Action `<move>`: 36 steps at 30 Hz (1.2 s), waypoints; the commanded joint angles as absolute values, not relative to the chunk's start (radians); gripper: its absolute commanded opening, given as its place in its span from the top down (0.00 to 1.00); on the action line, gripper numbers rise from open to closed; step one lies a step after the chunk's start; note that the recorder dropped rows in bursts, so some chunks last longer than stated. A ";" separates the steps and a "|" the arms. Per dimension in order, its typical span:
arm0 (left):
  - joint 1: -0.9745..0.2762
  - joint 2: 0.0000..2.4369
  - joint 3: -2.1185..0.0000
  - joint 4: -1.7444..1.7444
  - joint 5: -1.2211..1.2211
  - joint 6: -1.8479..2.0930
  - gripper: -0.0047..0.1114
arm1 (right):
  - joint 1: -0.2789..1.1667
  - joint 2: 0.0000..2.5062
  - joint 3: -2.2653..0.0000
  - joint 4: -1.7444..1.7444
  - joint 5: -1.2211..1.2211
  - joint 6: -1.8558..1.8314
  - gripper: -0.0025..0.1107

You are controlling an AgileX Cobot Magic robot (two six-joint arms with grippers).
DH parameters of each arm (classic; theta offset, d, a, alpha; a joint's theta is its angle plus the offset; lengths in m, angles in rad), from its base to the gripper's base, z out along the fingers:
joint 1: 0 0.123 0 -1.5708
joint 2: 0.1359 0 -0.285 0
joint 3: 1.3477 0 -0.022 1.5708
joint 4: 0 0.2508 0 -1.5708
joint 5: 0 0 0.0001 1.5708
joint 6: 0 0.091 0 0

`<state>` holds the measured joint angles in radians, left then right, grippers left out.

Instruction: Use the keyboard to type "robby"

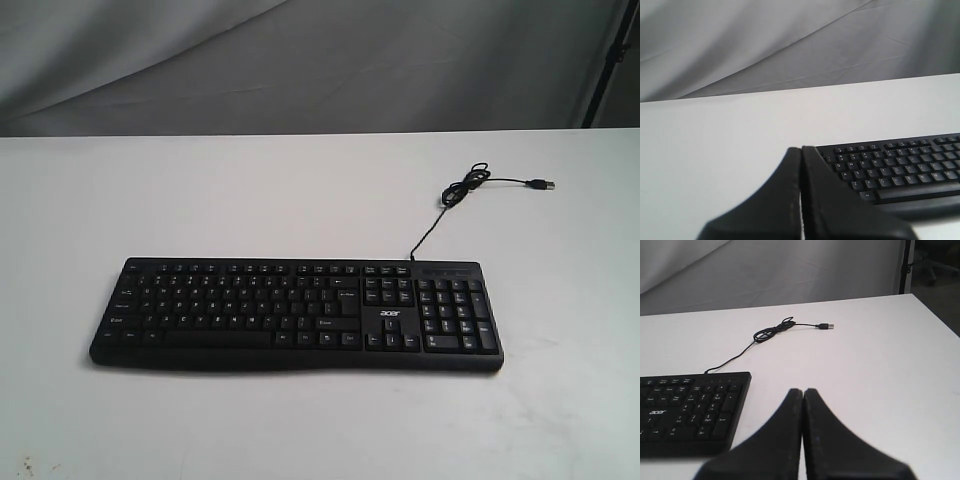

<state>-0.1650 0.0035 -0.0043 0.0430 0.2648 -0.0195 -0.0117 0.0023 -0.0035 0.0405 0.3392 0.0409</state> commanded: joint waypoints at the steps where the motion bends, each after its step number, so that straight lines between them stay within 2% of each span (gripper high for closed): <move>1: -0.171 0.000 0.000 0.048 0.259 -0.022 0.96 | -0.010 0.000 0.000 0.022 0.341 0.037 0.98; 36: -0.171 0.000 0.000 0.048 0.259 -0.022 0.96 | -0.010 0.000 0.000 0.037 0.341 0.032 0.98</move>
<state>-0.1650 0.0035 -0.0043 0.0430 0.2648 -0.0195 -0.0117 0.0023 -0.0035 0.0389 0.3431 0.0384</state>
